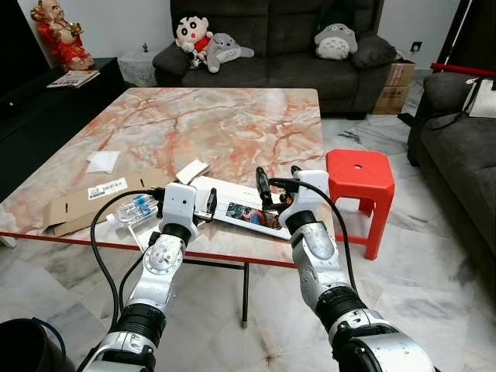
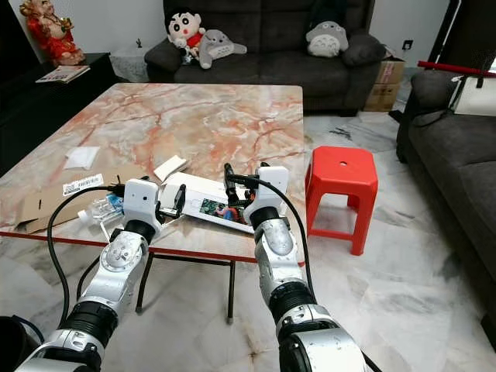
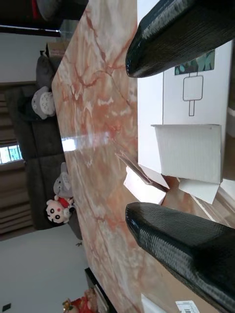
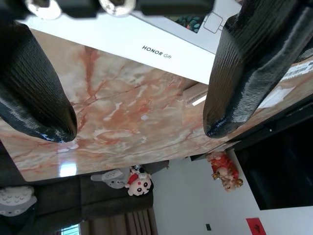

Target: Picking trash to rubbish bin

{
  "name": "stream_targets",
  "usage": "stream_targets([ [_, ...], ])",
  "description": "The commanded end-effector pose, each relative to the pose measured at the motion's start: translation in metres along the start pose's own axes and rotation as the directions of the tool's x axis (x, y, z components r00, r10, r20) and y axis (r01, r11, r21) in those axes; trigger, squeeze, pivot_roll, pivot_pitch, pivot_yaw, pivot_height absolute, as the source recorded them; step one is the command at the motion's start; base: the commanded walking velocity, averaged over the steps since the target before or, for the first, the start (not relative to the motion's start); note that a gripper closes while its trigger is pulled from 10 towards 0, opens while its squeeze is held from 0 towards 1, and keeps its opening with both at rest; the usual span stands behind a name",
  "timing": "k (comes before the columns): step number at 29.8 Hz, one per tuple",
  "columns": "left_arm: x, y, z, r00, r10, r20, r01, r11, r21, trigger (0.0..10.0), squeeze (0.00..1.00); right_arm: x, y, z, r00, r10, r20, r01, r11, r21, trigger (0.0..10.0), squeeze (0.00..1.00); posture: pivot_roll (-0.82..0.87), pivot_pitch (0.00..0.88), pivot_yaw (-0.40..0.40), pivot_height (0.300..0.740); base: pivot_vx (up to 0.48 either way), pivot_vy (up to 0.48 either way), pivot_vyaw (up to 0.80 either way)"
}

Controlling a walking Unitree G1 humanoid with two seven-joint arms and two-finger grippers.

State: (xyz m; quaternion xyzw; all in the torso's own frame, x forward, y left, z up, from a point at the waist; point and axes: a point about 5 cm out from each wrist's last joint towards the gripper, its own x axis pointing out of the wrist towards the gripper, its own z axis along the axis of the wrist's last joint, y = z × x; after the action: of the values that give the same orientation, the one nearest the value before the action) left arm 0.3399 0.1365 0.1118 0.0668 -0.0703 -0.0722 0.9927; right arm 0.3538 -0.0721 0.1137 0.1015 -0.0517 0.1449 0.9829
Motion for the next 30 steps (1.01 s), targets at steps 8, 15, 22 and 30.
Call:
stream_targets([
  [8, 0.0023, 0.0032, 0.0007, 1.0, 0.013, -0.009, -0.013, 1.0, -0.006, 10.0, 0.0, 0.0015, 0.005, -0.001, 1.0, 0.008, -0.011, -0.008, 1.0, 0.015, 10.0, 0.0, -0.01, 0.0, 0.056, 0.74, 0.0, 0.0, 0.0],
  [15, 0.0024, 0.0031, 0.0012, 1.0, 0.016, -0.006, -0.016, 1.0, -0.006, 10.0, 0.0, 0.0015, 0.0054, -0.0012, 1.0, 0.009, -0.011, -0.009, 1.0, 0.018, 10.0, 0.0, -0.01, 0.0, 0.055, 0.74, 0.0, 0.0, 0.0],
  [22, 0.0025, 0.0037, 0.0017, 1.0, 0.026, 0.0, -0.026, 1.0, -0.008, 10.0, 0.0, 0.0018, 0.0058, -0.0009, 1.0, 0.013, -0.01, -0.012, 1.0, 0.018, 10.0, 0.0, -0.01, 0.0, 0.054, 0.74, 0.0, 0.0, 0.0],
  [30, 0.0027, 0.0053, 0.0037, 0.999, 0.044, 0.014, -0.044, 0.999, -0.015, 10.0, 0.0, 0.0019, 0.006, -0.0006, 1.0, 0.013, -0.008, -0.013, 1.0, 0.02, 10.0, 0.0, -0.01, 0.0, 0.054, 0.74, 0.0, 0.0, 0.0],
])
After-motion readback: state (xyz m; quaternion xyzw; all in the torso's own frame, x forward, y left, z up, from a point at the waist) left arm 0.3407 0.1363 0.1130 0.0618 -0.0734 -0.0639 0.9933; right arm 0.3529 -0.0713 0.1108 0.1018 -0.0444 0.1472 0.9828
